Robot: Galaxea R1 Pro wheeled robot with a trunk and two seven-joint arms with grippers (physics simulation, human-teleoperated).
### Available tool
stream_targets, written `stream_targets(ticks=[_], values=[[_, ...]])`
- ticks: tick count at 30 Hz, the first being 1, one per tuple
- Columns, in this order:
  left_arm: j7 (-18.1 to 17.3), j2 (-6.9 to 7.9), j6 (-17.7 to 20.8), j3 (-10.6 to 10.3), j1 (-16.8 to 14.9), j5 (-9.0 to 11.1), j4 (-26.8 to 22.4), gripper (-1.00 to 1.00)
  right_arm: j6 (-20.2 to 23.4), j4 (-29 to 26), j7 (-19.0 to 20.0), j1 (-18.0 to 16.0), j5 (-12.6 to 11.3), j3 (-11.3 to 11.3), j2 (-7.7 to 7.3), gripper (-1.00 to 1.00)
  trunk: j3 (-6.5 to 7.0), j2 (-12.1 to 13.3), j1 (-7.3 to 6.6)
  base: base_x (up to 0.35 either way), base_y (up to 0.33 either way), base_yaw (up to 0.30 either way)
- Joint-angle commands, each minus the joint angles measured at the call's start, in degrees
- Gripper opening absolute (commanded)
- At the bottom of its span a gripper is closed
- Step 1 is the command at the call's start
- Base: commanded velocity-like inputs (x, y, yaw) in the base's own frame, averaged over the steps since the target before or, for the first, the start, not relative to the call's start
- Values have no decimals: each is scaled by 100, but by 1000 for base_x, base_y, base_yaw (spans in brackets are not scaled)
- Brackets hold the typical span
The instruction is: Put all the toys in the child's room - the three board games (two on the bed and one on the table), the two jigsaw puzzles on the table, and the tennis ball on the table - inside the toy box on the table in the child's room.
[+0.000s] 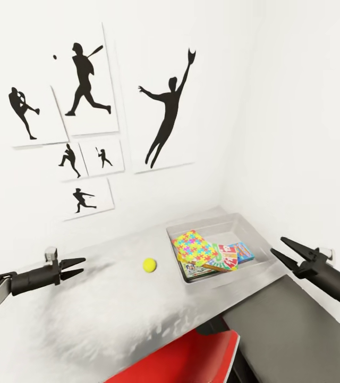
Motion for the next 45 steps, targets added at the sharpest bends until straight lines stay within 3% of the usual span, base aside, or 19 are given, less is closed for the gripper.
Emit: stream_targets(ticks=[1,12,24,31,39,45], values=[[-9,12,49,-35,-7,42,4,100,12,1,33,1,25,-14,3,100,-8,-12,3,-34,14,0],[-8,30,41,-36,-4,51,1,100,-51,10,-7,36,32,-295,19,100,46,-12,3,-17,32,0],[-37,30,38,-31,-4,47,-11,100,-70,35,-33,38,38,-298,58,100,135,-12,3,-254,1,-51],[-272,37,-13,-28,-4,39,-11,100,-71,79,-33,38,38,-300,64,100,194,-12,3,-303,-80,-93],[-351,56,-49,-28,4,35,-8,100,-115,138,-34,38,40,-292,65,100,215,-12,3,-43,1,-29],[-358,56,-50,-28,5,35,-5,100,-201,142,-22,38,264,-287,65,100,216,-12,3,-14,124,-2]])
